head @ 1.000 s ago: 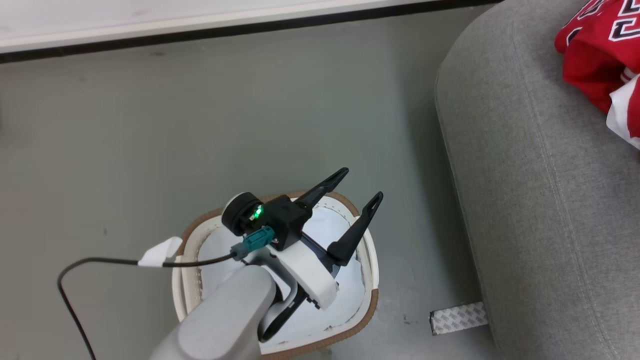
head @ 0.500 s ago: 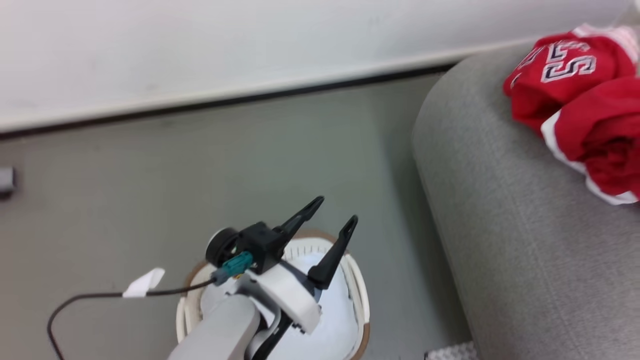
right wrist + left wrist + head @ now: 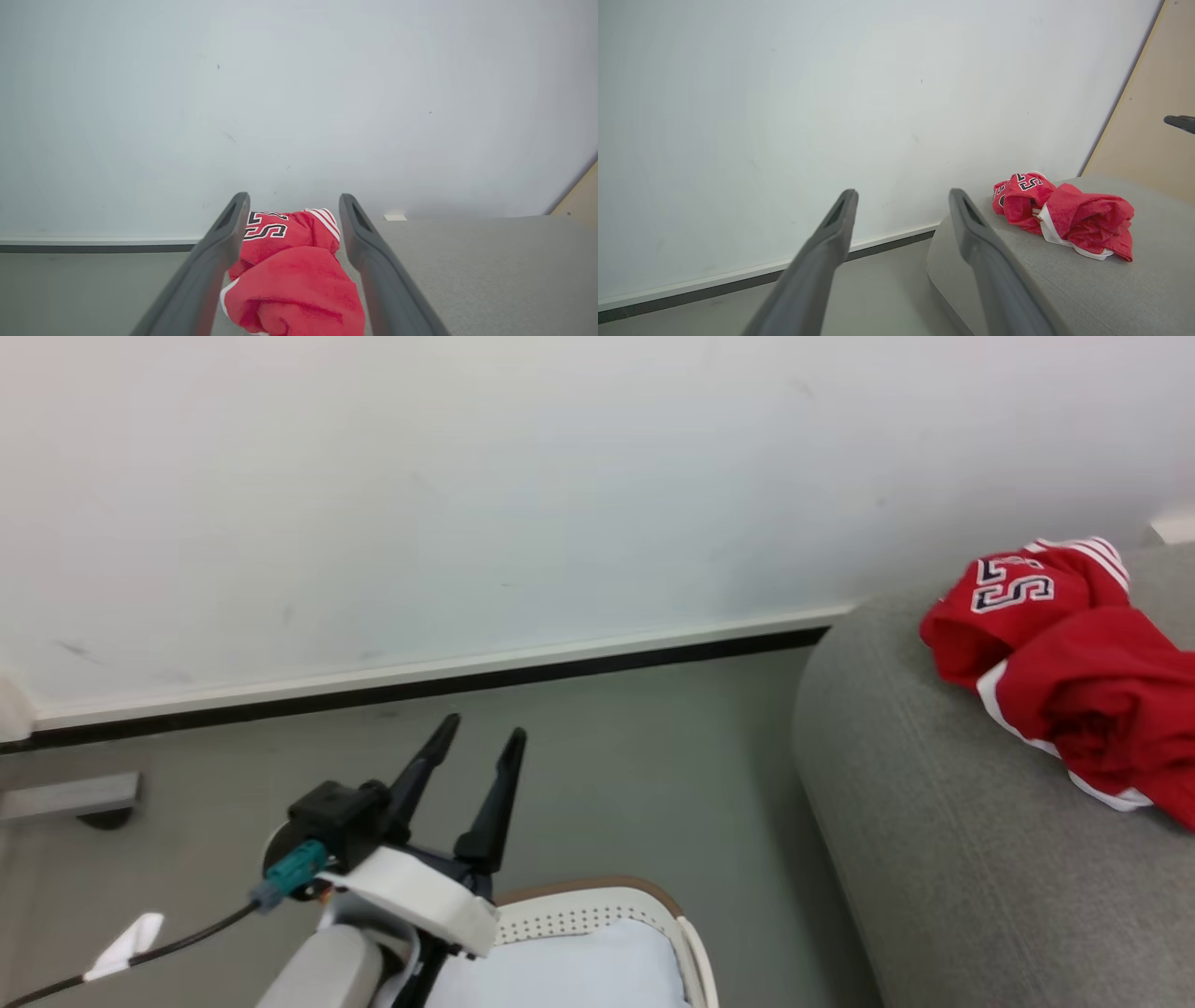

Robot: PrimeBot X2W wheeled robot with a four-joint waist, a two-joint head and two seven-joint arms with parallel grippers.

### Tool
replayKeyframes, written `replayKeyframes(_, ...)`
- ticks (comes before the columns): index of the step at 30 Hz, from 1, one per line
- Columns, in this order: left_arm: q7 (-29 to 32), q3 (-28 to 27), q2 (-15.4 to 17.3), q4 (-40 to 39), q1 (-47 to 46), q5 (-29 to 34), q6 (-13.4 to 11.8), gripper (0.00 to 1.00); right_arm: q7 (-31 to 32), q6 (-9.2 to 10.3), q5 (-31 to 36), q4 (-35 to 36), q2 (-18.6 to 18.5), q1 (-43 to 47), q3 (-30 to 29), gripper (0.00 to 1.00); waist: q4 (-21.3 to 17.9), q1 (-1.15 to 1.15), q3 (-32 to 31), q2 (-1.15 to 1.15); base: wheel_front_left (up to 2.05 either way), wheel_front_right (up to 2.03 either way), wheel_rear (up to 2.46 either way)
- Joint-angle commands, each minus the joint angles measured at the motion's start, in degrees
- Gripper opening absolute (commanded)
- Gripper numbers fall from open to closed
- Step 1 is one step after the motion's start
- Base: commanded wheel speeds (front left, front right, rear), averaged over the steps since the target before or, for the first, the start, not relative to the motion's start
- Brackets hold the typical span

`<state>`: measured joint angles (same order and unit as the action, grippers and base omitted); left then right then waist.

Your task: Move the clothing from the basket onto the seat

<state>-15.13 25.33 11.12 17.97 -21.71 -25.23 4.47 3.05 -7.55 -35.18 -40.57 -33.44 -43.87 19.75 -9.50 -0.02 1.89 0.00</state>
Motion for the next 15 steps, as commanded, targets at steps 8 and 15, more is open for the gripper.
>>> replayKeyframes(8,-0.02,-9.11,0.30,-5.89,6.82,1.79,-1.77,1.00,-9.71,0.13,-1.43,12.95,6.11,12.61,-5.07,1.00,6.63,0.02,-3.48,0.00,0.00,0.00,0.00)
replayKeyframes(15,-0.02,-16.22,-2.65,-5.65,12.57,1.71,-2.78,1.00,-17.16,0.13,1.67,18.04,15.95,25.09,-10.86,1.00,8.66,0.02,-4.33,0.00,0.00,0.00,0.00)
